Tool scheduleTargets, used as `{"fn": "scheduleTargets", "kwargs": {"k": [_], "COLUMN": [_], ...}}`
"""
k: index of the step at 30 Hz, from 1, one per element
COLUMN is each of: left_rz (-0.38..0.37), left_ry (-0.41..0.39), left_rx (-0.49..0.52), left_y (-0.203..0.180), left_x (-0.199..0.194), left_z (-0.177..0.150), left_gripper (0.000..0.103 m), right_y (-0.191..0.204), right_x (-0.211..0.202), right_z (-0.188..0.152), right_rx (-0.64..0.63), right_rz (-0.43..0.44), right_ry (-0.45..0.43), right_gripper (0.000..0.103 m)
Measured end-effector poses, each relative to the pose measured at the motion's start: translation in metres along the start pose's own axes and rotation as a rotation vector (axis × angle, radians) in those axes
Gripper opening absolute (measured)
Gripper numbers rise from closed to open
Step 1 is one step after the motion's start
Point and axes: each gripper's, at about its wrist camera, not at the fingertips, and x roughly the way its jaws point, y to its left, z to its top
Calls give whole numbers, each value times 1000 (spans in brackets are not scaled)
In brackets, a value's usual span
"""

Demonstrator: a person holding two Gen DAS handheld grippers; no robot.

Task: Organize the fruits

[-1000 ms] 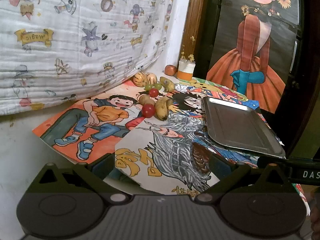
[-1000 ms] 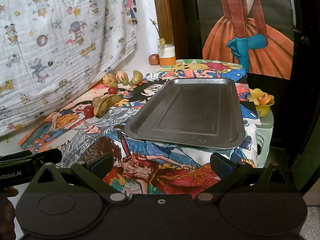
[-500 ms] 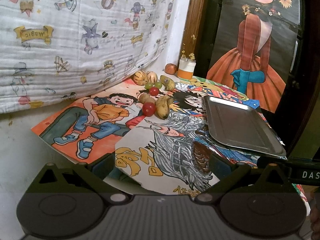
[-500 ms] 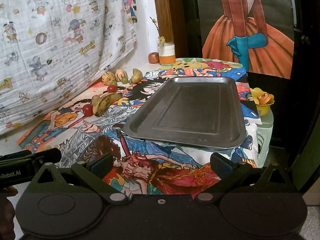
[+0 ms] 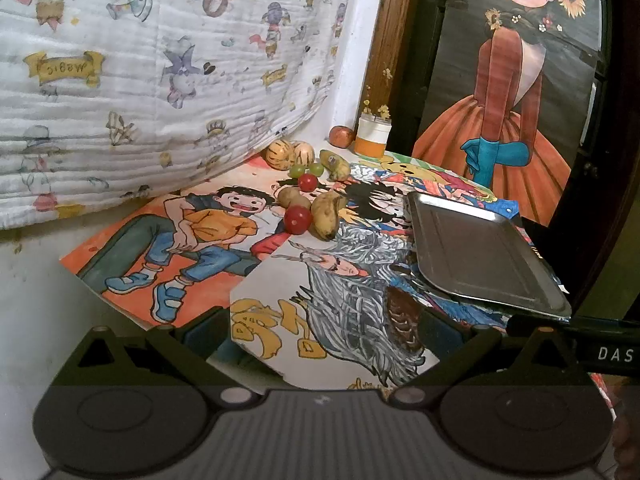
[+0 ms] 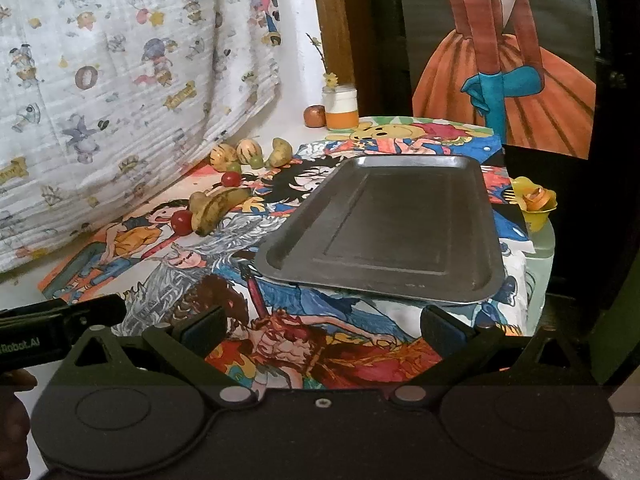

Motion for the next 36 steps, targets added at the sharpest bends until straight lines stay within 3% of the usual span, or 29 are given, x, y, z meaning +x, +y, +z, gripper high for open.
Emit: {"fn": "scheduleTargets", "kwargs": {"k": [13,23,36], "left_rz": [29,126,108], "left_ry": [37,22,76], "left_rx": [-12,-47,143], "left_y": [5,25,30], "left_x": [9,24,68], "left_z": [20,45,72], "left_gripper": [103,103,103], "right_y": [-7,-13,-18], "right_x": [12,27,100], "right_z": [15,50,142], "right_rx": [-12,-135,-117], "right_rz": [32,106,293], "right_ry": [-10,-18,142], "right_gripper": [103,103,103]}}
